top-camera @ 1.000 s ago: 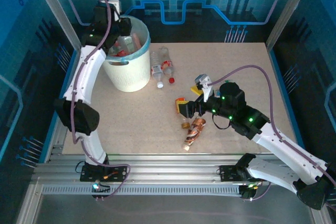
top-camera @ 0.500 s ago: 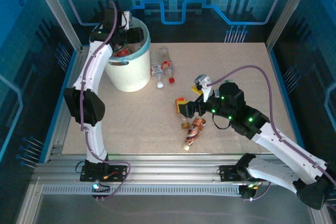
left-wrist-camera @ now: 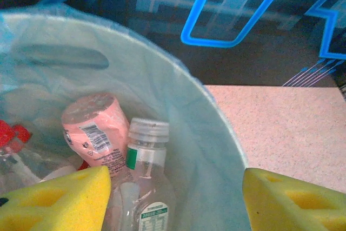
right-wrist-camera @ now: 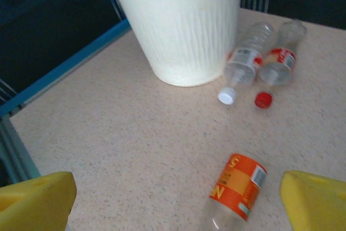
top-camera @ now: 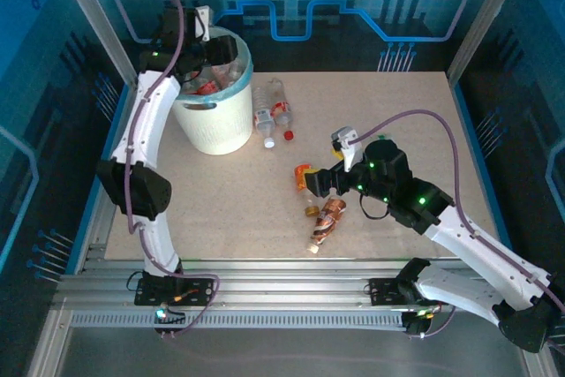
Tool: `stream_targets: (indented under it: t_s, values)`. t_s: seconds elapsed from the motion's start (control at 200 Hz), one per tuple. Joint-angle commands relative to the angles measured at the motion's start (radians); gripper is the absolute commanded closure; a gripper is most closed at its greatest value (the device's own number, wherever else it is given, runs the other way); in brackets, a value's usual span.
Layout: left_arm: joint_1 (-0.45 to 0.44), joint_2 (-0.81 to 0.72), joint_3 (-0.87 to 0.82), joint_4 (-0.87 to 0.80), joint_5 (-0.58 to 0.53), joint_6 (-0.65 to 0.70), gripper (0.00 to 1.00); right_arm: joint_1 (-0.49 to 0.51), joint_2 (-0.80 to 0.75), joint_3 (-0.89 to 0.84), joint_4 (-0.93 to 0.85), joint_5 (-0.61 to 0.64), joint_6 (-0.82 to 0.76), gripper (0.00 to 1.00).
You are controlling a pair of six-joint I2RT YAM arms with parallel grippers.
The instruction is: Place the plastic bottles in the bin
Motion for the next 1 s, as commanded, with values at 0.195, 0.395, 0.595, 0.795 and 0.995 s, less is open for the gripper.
stream_targets:
  t_s: [0.195, 0.395, 0.595, 0.795, 0.995]
  values:
    - [-0.060, -0.338, -0.256, 0.124, -0.020, 0.044, 0.35, -0.036, 0.057, 0.028, -0.268, 0.221, 0.220, 0.00]
    - [-0.247, -0.646, -0.663, 0.358, -0.059, 0.230, 0.31, 0.034, 0.039, -0.039, -0.362, 0.292, 0.444, 0.00]
    - [-0.366, -0.883, -0.975, 0.428, 0.030, 0.332, 0.26, 0.248, 0.050, -0.151, -0.419, 0.424, 0.681, 0.00]
    - [-0.389, -1.034, -1.146, 0.414, 0.091, 0.374, 0.22, 0.394, 0.150, -0.164, -0.429, 0.476, 0.851, 0.00]
    - [-0.404, -1.044, -1.155, 0.286, 0.083, 0.422, 0.21, 0.410, 0.243, -0.168, -0.384, 0.445, 0.892, 0.04]
